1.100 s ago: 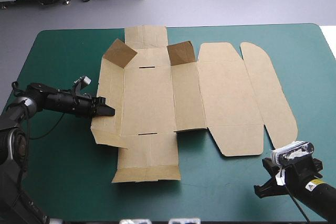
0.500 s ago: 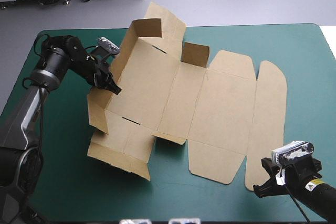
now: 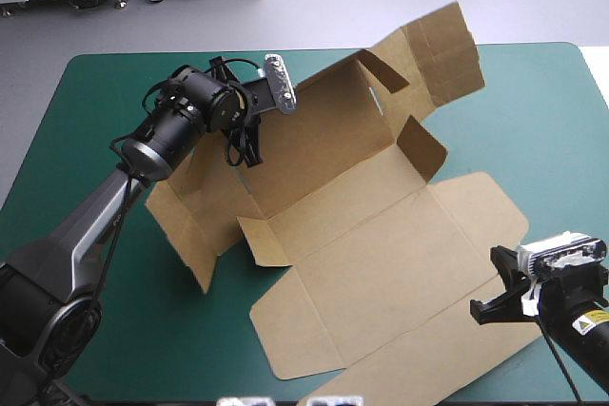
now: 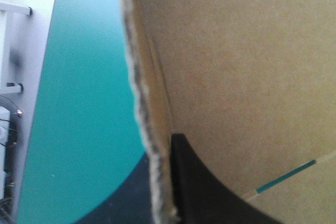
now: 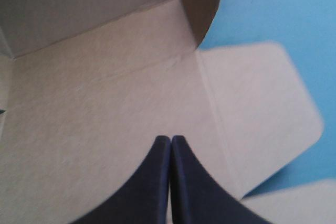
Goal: Fold the box
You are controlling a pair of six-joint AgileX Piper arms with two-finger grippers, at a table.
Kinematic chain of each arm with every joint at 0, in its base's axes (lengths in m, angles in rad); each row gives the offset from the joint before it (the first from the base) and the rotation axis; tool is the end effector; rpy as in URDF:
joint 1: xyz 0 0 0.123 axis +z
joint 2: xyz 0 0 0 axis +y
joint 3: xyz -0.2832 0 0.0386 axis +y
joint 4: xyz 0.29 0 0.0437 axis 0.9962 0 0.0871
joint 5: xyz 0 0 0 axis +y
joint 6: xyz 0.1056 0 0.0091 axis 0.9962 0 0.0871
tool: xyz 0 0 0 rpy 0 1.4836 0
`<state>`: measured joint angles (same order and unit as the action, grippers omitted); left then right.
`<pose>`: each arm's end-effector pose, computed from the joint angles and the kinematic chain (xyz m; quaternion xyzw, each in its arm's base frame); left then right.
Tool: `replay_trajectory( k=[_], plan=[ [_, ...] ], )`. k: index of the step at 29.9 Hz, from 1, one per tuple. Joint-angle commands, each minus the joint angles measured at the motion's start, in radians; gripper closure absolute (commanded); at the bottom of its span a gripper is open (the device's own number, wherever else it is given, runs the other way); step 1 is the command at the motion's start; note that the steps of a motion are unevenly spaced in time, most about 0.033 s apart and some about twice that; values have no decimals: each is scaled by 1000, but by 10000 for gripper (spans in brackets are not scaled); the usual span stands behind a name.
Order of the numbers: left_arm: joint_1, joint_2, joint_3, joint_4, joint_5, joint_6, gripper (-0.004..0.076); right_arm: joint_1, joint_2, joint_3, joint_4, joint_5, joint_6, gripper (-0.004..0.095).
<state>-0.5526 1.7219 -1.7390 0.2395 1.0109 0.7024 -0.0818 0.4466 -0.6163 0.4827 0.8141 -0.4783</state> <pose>0.3814 -0.2102 0.3648 0.5729 0.7439 0.1403 0.3141 0.1299 0.0253 0.3245 -0.1093 0.8440 0.0923 0.5170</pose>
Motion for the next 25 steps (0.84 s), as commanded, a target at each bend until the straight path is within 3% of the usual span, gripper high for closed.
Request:
replay_trajectory(
  k=[1, 8, 17, 22, 25],
  plan=[
    [-46, -52, -35, 72, -80, 7, 732, -1, 5, -47, -5, -147, 12, 926],
    [-76, -117, 83, 97, -202, 64, 732, -1, 22, -89, -37, -229, 64, 926],
    [-117, -356, 475, 287, -563, 87, 732, -1, 234, -262, -33, -146, 91, 926],
    [-124, -377, 560, 353, -610, 78, 732, -1, 378, -397, 0, -127, 91, 926],
    [-124, -377, 585, 440, -680, -4, 733, -1, 450, -461, 2, -127, 91, 926]
  ],
)
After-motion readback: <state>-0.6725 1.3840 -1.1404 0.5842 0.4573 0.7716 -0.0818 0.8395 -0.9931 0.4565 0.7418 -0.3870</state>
